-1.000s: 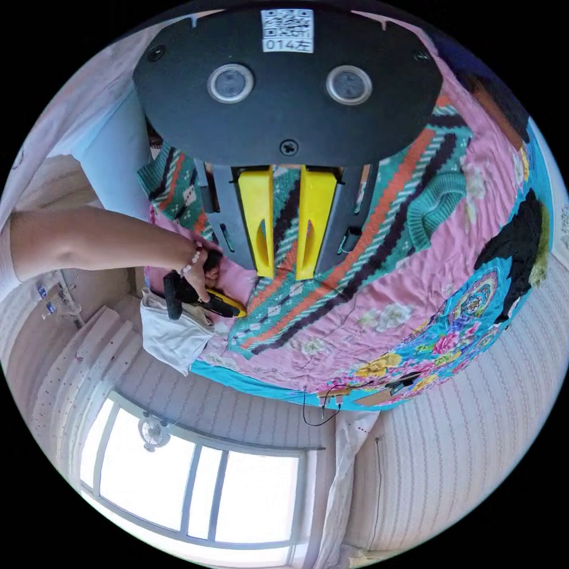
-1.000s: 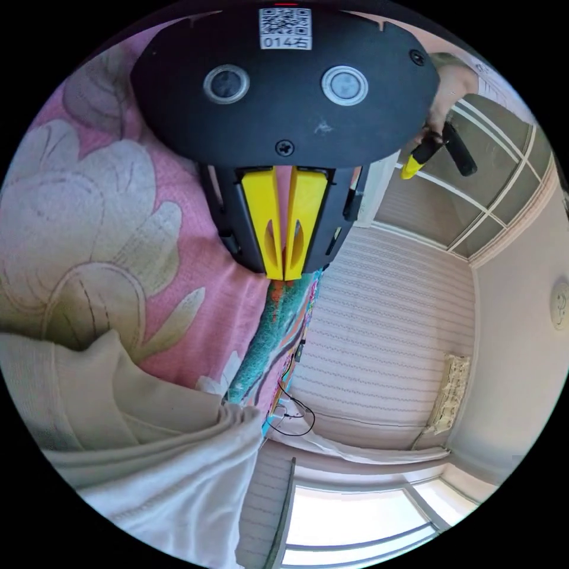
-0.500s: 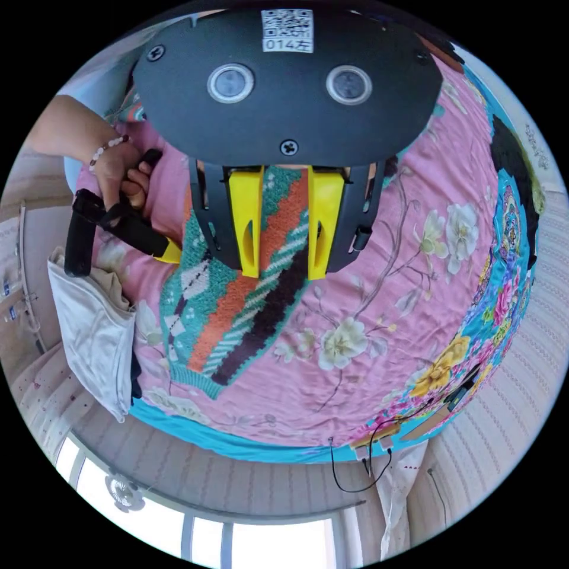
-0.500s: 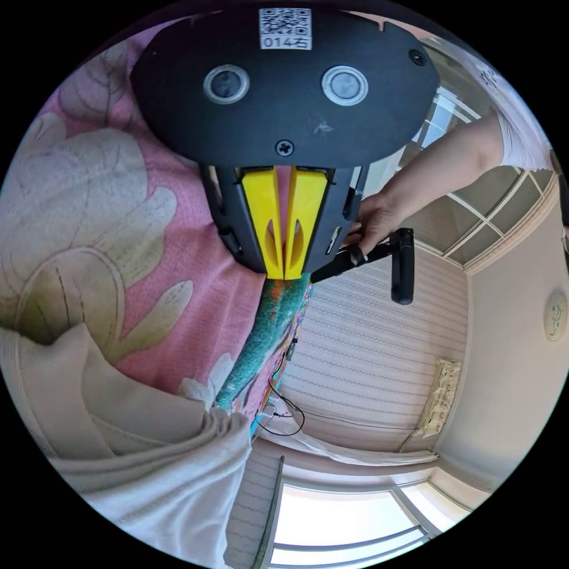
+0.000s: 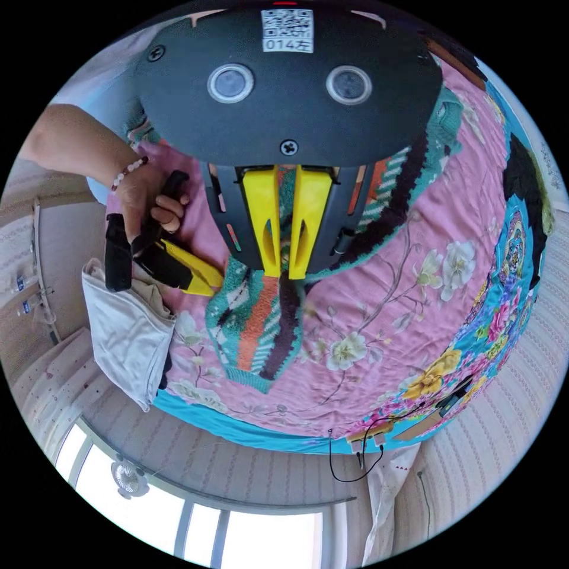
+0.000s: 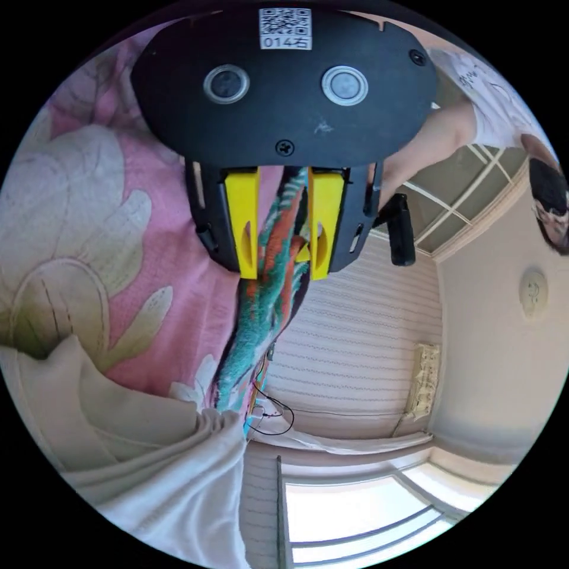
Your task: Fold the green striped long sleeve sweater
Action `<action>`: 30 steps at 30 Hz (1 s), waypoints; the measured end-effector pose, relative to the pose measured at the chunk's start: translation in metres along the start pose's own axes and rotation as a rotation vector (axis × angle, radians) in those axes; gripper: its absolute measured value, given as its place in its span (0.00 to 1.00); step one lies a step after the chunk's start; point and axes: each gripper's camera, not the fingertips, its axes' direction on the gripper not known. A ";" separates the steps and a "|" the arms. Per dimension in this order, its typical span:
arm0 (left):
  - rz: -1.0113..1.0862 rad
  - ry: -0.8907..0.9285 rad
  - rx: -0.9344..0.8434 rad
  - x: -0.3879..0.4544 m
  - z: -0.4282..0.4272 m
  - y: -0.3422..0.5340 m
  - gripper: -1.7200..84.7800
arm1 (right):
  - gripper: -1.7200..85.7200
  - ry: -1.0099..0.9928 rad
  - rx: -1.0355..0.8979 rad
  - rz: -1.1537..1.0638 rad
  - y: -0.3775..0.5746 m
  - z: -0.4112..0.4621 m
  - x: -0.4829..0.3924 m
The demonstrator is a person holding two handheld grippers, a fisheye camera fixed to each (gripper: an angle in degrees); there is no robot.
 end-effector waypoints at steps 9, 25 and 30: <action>-0.080 0.066 0.097 -0.030 -0.079 0.079 0.02 | 0.06 0.141 -0.323 -0.128 0.012 0.041 -0.053; -0.566 0.122 0.106 -0.057 -0.142 0.378 0.06 | 0.15 0.122 -0.876 -0.350 0.208 0.104 -0.127; -0.594 -0.005 0.176 -0.058 -0.199 0.418 0.07 | 0.20 0.062 -0.771 -0.190 0.225 0.114 -0.123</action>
